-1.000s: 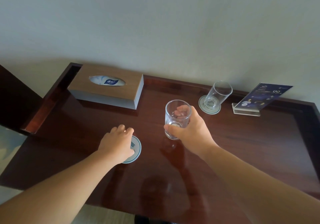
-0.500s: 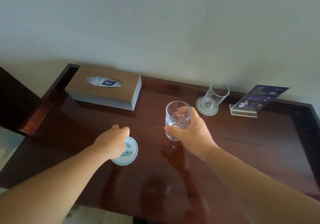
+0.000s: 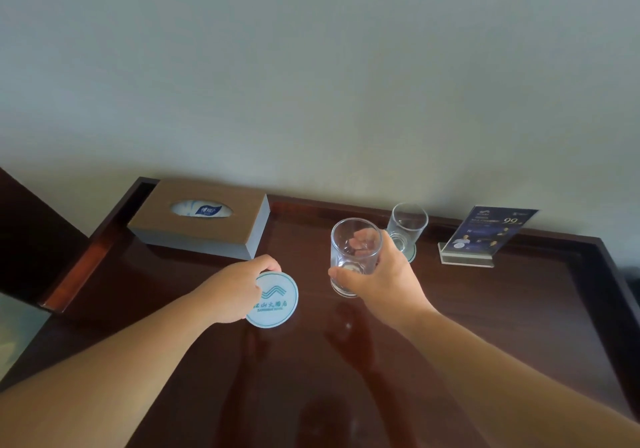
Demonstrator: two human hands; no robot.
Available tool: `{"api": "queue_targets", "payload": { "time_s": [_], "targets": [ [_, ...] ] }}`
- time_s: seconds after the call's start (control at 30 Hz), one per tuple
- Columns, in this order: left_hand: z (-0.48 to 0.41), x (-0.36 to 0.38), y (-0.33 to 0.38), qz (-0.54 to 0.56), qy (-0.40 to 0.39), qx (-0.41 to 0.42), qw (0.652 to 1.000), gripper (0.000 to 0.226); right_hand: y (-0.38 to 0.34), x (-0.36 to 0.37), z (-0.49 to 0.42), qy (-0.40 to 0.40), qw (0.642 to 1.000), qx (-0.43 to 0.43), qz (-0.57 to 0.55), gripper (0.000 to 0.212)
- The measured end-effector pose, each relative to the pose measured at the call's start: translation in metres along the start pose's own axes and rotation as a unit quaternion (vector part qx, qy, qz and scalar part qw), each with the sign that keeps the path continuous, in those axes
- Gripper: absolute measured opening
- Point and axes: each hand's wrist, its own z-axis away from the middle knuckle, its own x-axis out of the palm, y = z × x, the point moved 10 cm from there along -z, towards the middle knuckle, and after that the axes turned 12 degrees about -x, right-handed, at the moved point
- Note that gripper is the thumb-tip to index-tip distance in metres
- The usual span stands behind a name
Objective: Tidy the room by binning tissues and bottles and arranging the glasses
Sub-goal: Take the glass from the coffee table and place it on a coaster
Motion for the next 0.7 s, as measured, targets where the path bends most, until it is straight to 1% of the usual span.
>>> {"api": "queue_targets", "payload": {
  "time_s": [0.03, 0.13, 0.23, 0.37, 0.5, 0.6, 0.7],
  "targets": [
    [-0.002, -0.002, 0.004, -0.004, 0.012, -0.003, 1.0, 0.033, 0.001, -0.004, -0.001, 0.001, 1.0, 0.0, 0.001, 0.061],
    [-0.009, -0.007, 0.018, 0.005, 0.05, -0.007, 0.999, 0.013, 0.005, -0.014, -0.004, 0.006, 1.0, 0.003, 0.006, 0.059],
    [-0.019, -0.011, 0.032, 0.033, 0.061, 0.002, 0.998, 0.008, 0.01, -0.022, -0.007, 0.016, 1.0, 0.009, 0.005, 0.059],
    [-0.039, -0.015, 0.047, 0.053, 0.063, 0.02, 0.996, 0.008, 0.017, -0.03, -0.014, 0.033, 0.999, 0.021, 0.002, 0.063],
    [-0.063, -0.014, 0.058, 0.042, 0.053, 0.039, 0.997, 0.006, 0.021, -0.031, -0.022, 0.052, 0.998, 0.045, -0.003, 0.062],
    [-0.085, -0.012, 0.061, 0.073, 0.036, 0.046, 0.996, 0.012, 0.024, -0.029, -0.027, 0.071, 0.995, 0.065, 0.003, 0.06],
    [-0.108, -0.008, 0.06, 0.14, 0.004, 0.035, 0.989, 0.026, 0.026, -0.023, -0.032, 0.087, 0.993, 0.081, 0.006, 0.067]
  ]
}}
